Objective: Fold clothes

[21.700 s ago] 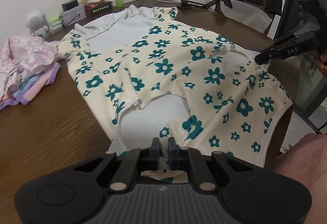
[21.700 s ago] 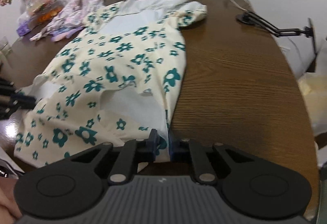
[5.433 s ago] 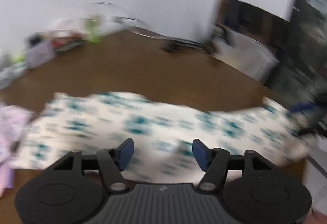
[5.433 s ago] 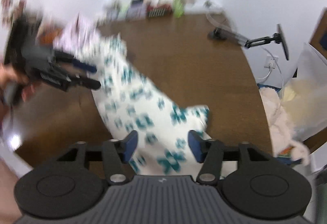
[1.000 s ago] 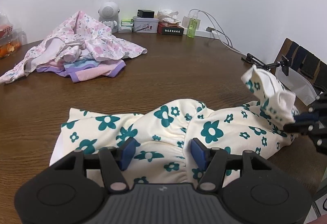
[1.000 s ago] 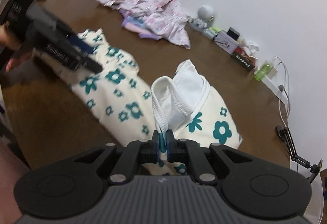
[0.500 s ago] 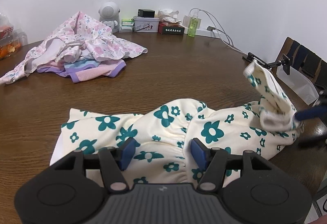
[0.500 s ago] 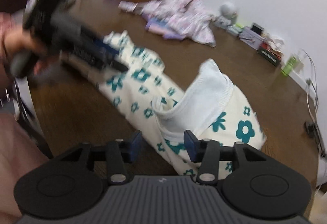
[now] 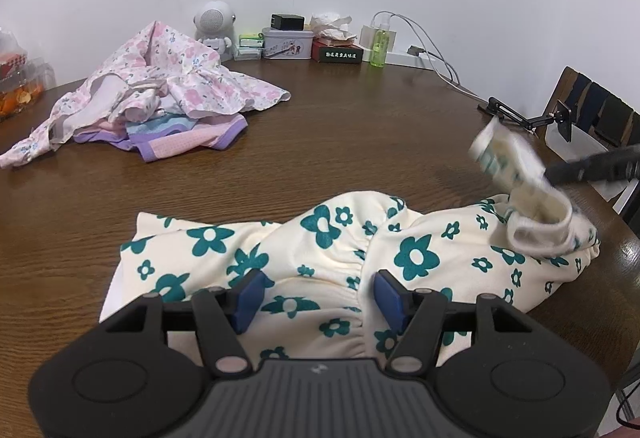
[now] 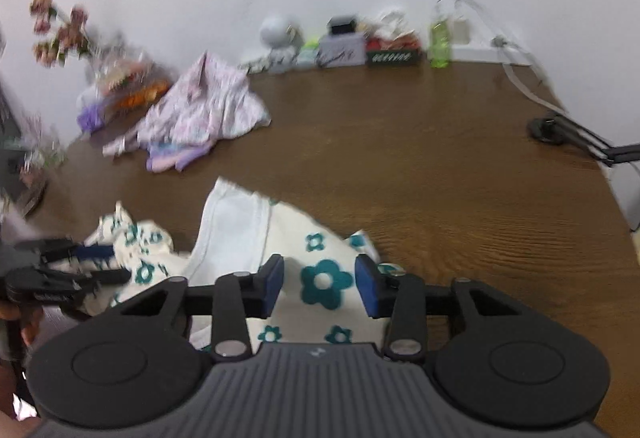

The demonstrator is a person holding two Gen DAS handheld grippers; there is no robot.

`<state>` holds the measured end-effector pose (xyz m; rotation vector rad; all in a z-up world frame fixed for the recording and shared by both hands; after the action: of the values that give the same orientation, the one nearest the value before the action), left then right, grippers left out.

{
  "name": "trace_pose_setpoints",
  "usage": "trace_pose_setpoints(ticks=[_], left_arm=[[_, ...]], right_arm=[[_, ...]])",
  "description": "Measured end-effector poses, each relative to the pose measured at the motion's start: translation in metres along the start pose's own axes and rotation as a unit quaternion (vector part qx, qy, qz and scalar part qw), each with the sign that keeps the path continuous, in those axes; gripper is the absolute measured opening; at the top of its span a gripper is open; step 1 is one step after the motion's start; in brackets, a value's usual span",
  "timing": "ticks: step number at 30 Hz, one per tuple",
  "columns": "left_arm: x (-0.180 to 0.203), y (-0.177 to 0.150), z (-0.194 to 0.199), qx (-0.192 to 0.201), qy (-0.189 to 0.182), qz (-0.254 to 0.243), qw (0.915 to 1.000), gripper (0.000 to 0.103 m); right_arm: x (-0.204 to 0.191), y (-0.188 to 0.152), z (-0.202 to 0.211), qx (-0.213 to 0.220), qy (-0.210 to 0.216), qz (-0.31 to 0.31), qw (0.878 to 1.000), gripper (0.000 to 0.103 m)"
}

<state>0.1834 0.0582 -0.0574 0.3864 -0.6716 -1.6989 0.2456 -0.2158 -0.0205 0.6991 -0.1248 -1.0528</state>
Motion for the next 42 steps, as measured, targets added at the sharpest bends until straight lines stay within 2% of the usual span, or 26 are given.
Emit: trace_pose_setpoints(ticks=[4, 8, 10, 12, 14, 15, 16, 18, 19, 21, 27, 30, 33, 36, 38, 42], left_arm=[[0.003, 0.013, 0.009, 0.008, -0.011, 0.007, 0.9999, 0.06], [0.03, 0.055, 0.031, 0.042, -0.058, -0.011, 0.9974, 0.06], [0.056, 0.081, 0.034, 0.037, -0.08, -0.052, 0.9948, 0.06], [0.088, 0.102, 0.03, 0.012, -0.098, -0.115, 0.9884, 0.059], [0.122, 0.116, 0.018, -0.026, -0.105, -0.194, 0.975, 0.056], [0.136, 0.119, 0.011, -0.042, -0.103, -0.232, 0.9664, 0.047], [0.152, 0.12, 0.003, -0.058, -0.101, -0.276, 0.9542, 0.04], [0.179, 0.12, -0.012, -0.081, -0.095, -0.346, 0.9301, 0.033], [0.19, 0.119, -0.02, -0.091, -0.094, -0.37, 0.9199, 0.024], [0.206, 0.119, -0.035, -0.111, -0.101, -0.4, 0.904, 0.014], [0.214, 0.102, -0.073, -0.188, -0.108, -0.456, 0.863, 0.011], [0.212, 0.091, -0.082, -0.218, -0.1, -0.469, 0.8502, 0.008], [0.211, 0.087, -0.088, -0.227, -0.106, -0.464, 0.8499, 0.007], [0.207, 0.095, -0.082, -0.225, -0.108, -0.451, 0.857, 0.009], [0.203, 0.104, -0.068, -0.205, -0.109, -0.445, 0.8646, 0.011], [0.196, 0.096, -0.046, -0.201, -0.129, -0.438, 0.8666, 0.012]], right_arm=[[-0.027, -0.019, -0.015, -0.027, -0.026, 0.103, 0.994, 0.03], [-0.04, -0.032, -0.009, -0.028, -0.054, 0.182, 0.981, 0.031], [-0.037, -0.031, 0.0, -0.034, -0.057, 0.197, 0.978, 0.032], [-0.033, -0.031, 0.009, -0.039, -0.06, 0.211, 0.975, 0.033], [-0.029, -0.031, 0.017, -0.045, -0.063, 0.226, 0.971, 0.038], [-0.027, -0.031, 0.022, -0.047, -0.064, 0.233, 0.969, 0.04], [-0.025, -0.031, 0.026, -0.05, -0.066, 0.241, 0.967, 0.04], [-0.022, -0.03, 0.035, -0.056, -0.069, 0.255, 0.963, 0.04], [-0.021, -0.031, 0.033, -0.06, -0.065, 0.261, 0.961, 0.04], [-0.021, -0.032, 0.028, -0.07, -0.054, 0.27, 0.959, 0.04], [-0.019, -0.035, 0.011, -0.101, -0.02, 0.299, 0.949, 0.039], [-0.019, -0.037, 0.002, -0.116, -0.002, 0.313, 0.943, 0.038], [-0.019, -0.042, -0.005, -0.122, 0.003, 0.324, 0.938, 0.038], [-0.018, -0.039, -0.002, -0.122, 0.008, 0.326, 0.937, 0.038], [-0.016, -0.033, 0.009, -0.11, 0.008, 0.319, 0.941, 0.038], [-0.014, -0.029, 0.02, -0.095, 0.02, 0.314, 0.944, 0.038]])
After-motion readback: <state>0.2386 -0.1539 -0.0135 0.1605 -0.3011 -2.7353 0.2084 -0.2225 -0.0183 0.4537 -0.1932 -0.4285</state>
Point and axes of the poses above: each gripper's, at about its wrist camera, not at the fingertips, and z roughly against the way its jaws point, x to its right, y to its top, the point moved 7 cm from there along -z, roughly the way its jaws point, and after that the axes turned 8 degrees about -x, right-handed, at the moved point
